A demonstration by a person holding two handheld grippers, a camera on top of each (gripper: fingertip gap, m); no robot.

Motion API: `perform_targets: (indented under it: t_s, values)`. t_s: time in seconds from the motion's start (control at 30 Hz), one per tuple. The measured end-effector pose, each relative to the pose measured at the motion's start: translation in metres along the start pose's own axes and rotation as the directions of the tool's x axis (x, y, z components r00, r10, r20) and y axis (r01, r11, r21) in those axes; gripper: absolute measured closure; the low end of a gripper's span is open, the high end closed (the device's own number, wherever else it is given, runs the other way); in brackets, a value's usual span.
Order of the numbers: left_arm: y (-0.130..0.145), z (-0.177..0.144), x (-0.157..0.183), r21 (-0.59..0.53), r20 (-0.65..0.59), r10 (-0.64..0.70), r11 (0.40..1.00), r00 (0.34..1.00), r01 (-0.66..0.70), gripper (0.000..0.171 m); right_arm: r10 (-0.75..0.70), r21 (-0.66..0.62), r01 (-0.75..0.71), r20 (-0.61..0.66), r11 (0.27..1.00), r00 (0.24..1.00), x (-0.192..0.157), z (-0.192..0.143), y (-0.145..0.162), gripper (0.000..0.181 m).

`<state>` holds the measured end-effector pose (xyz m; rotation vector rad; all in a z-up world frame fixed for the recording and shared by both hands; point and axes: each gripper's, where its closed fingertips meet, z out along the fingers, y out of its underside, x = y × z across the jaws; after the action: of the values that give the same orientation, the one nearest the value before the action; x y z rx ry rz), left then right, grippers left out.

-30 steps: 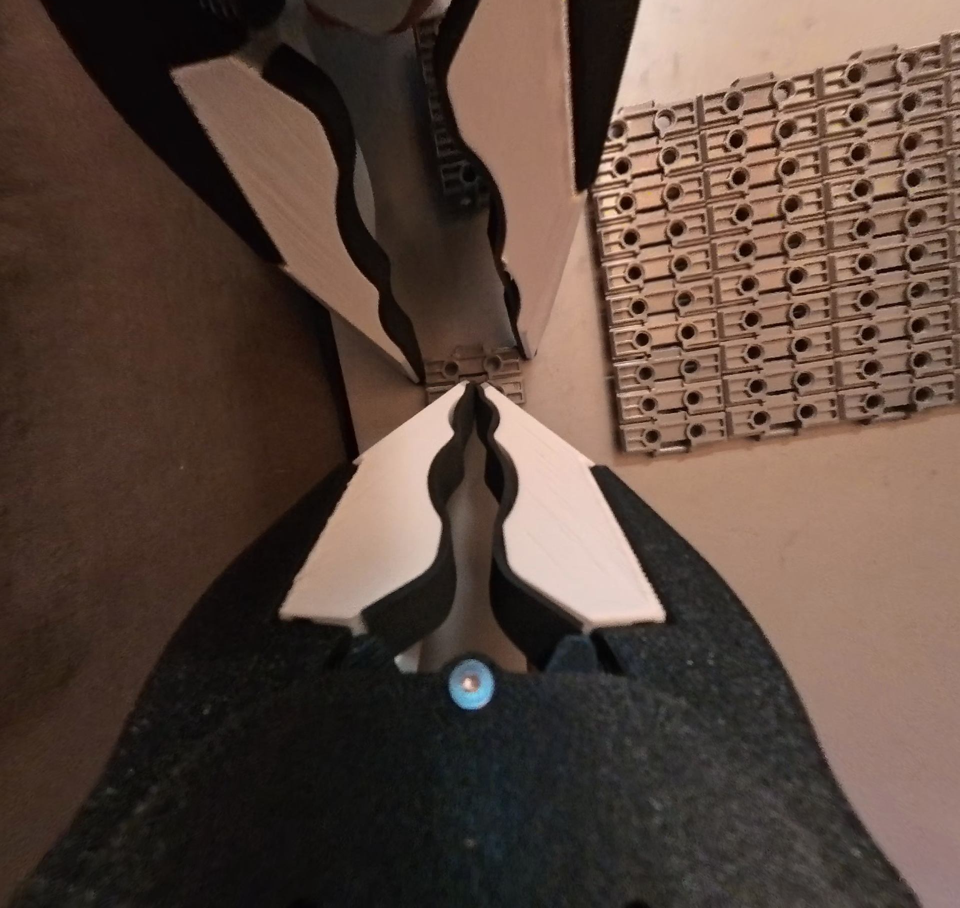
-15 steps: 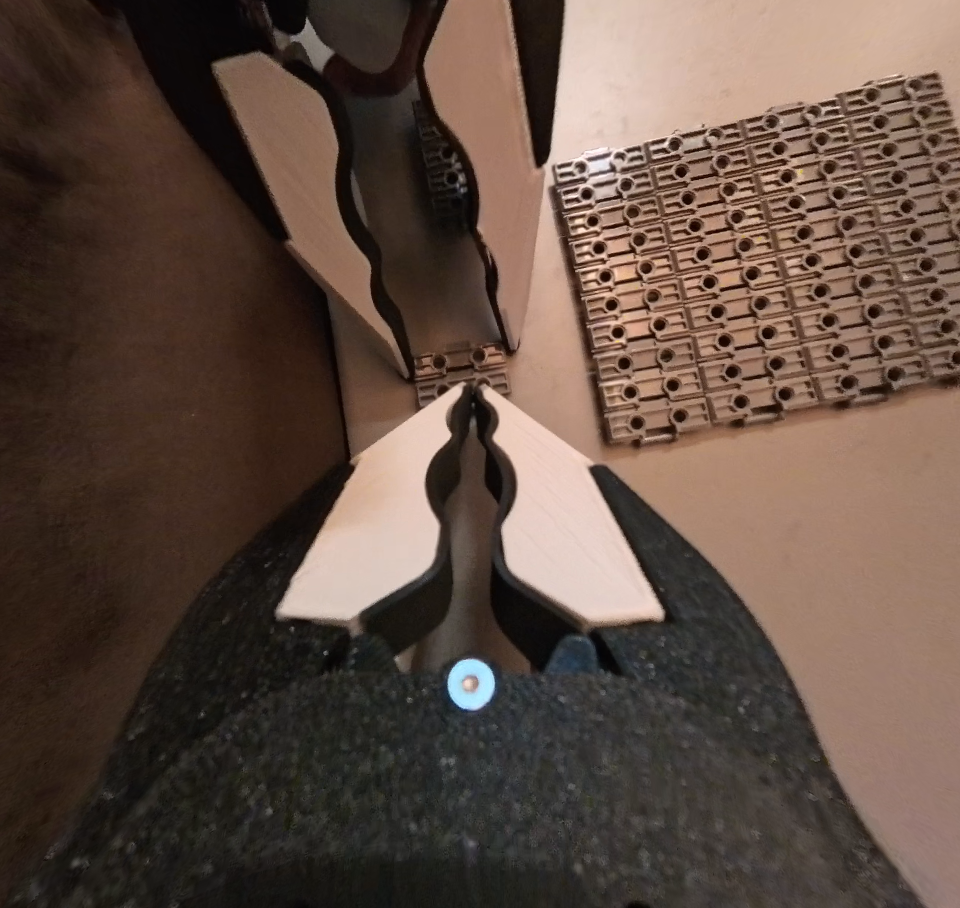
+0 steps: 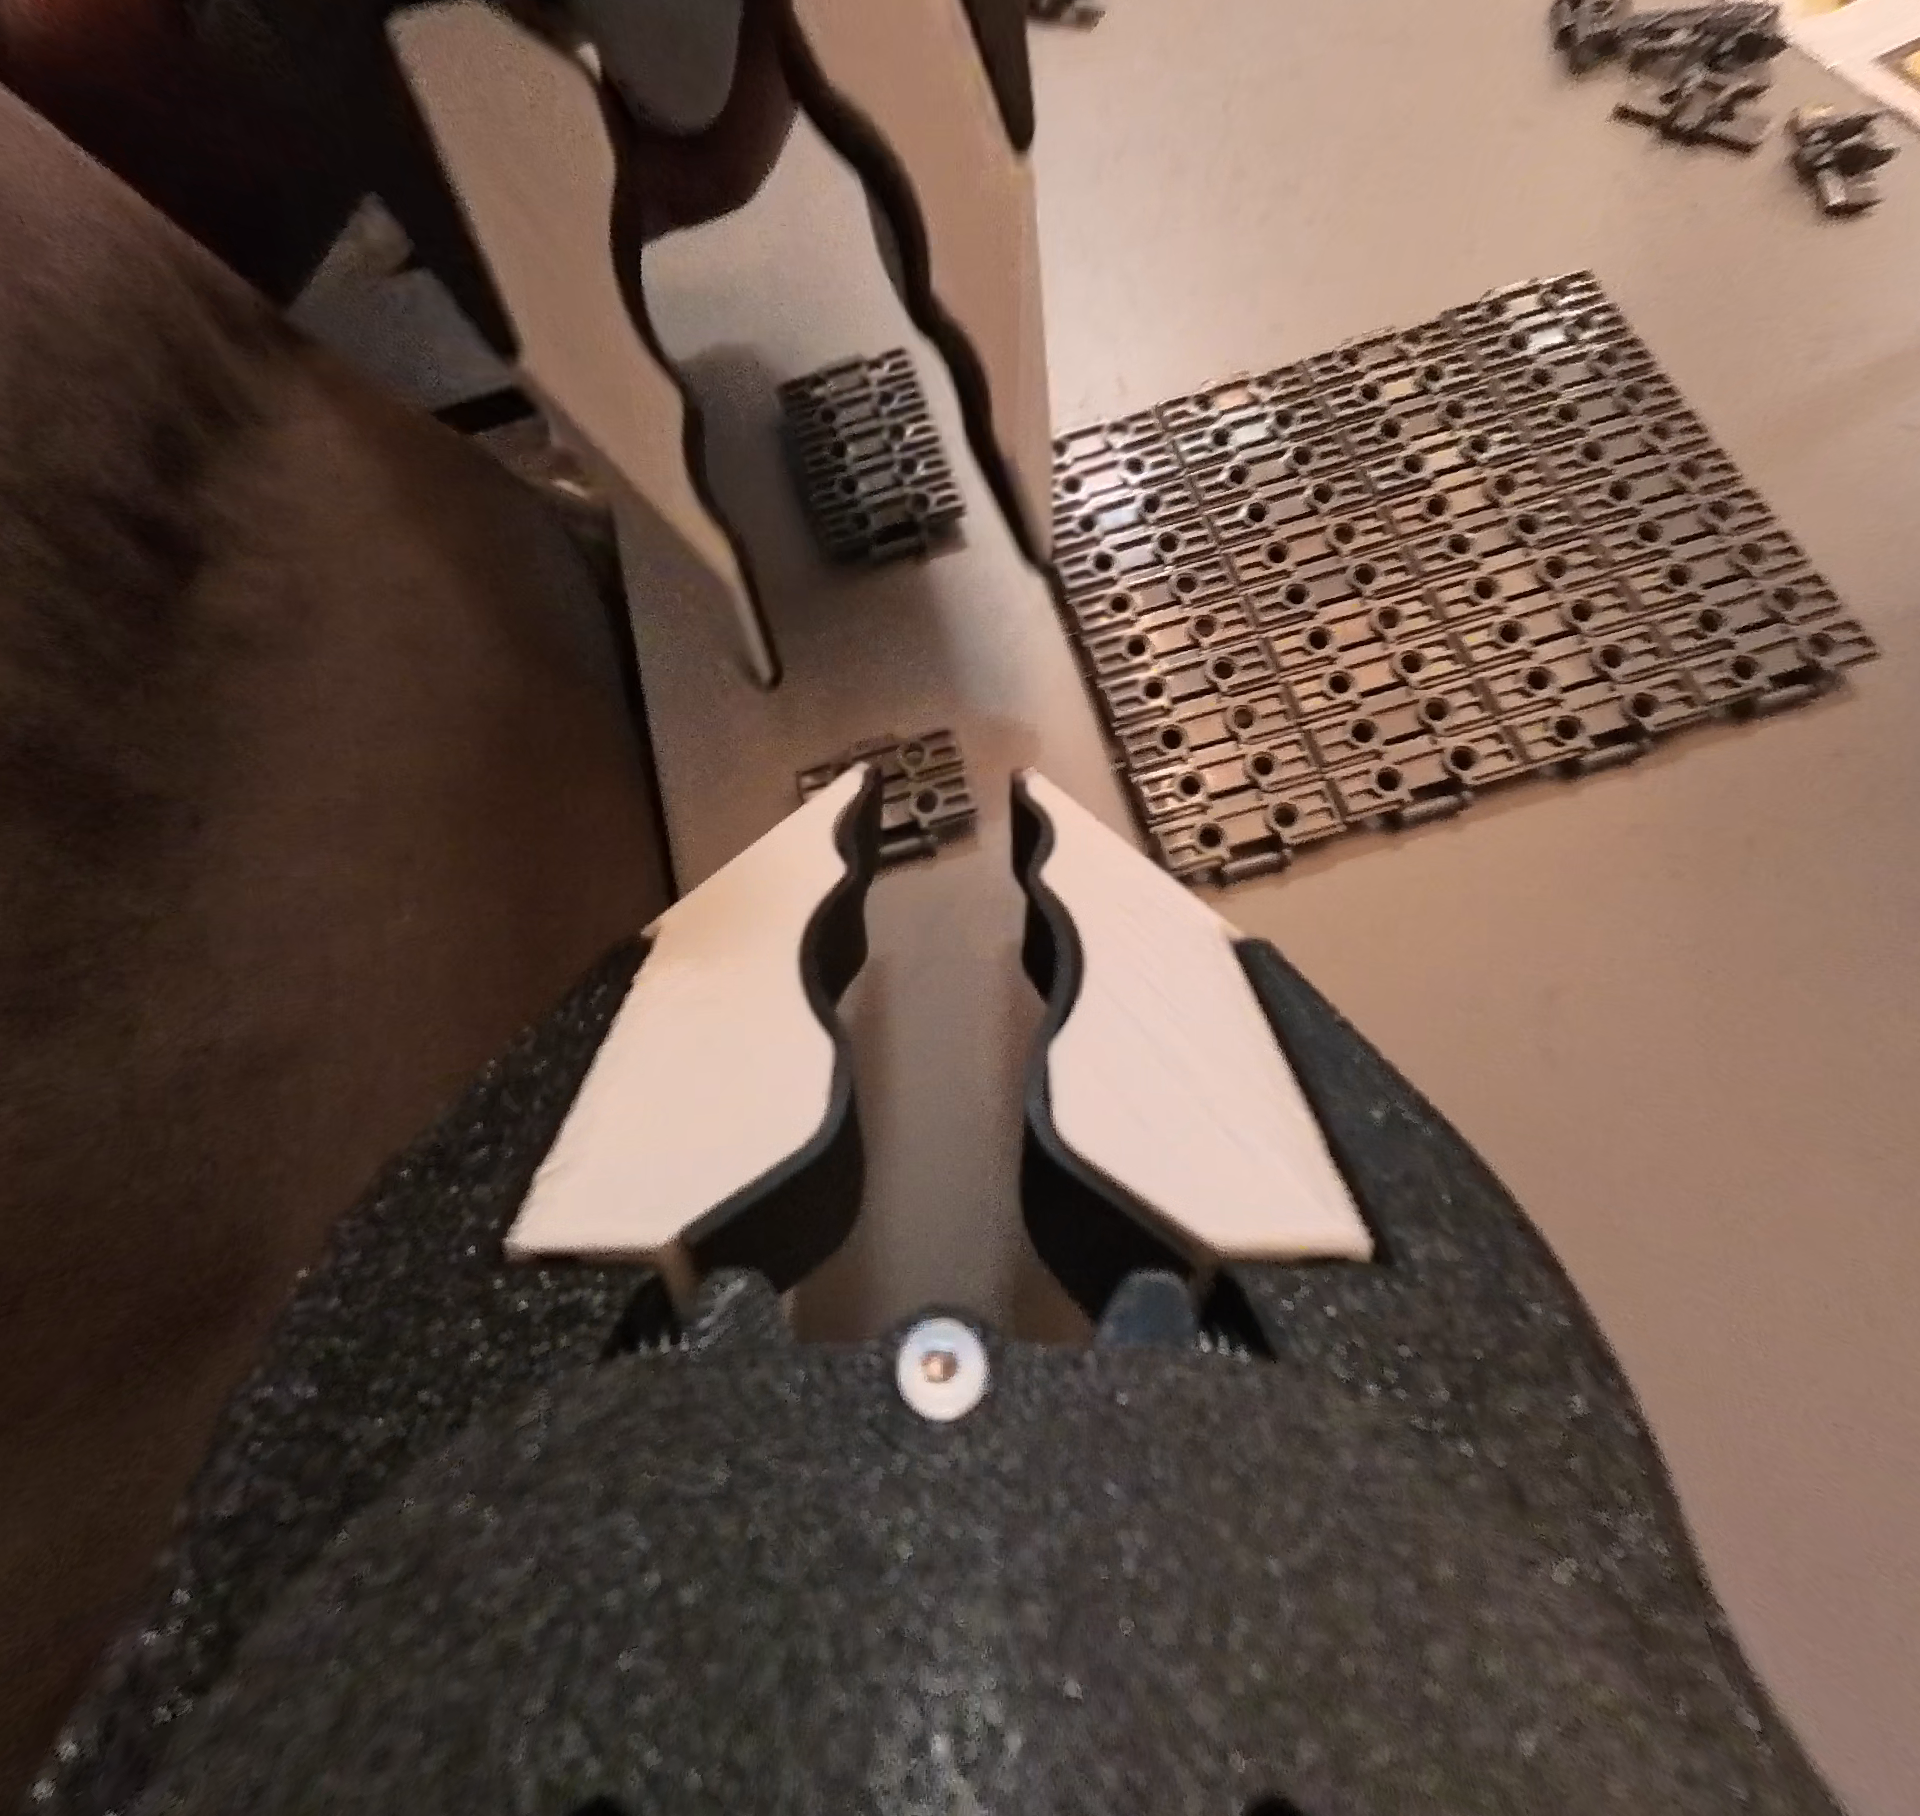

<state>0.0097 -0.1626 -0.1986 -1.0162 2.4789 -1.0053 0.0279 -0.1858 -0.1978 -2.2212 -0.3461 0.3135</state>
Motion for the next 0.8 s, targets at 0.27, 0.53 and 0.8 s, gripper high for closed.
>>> perform_targets:
  t_s: [0.27,0.53,0.8]
  values:
    - [0.051,-0.072,-0.172,-0.009,0.517,-0.188,0.974,0.835,0.225,0.115,-0.012,0.054,0.015,-0.052,0.998,0.999,0.006,-0.002,-0.007,0.149]
    - [0.096,-0.072,-0.258,0.071,0.550,-0.445,0.868,0.707,0.491,0.116,-0.019,0.070,0.026,-0.094,0.997,0.995,0.011,-0.004,-0.006,0.148]
    - [0.104,-0.066,-0.266,0.030,0.607,-0.387,0.884,0.694,0.467,0.135,-0.009,0.107,0.019,-0.095,0.994,0.995,0.016,-0.004,-0.011,0.148]
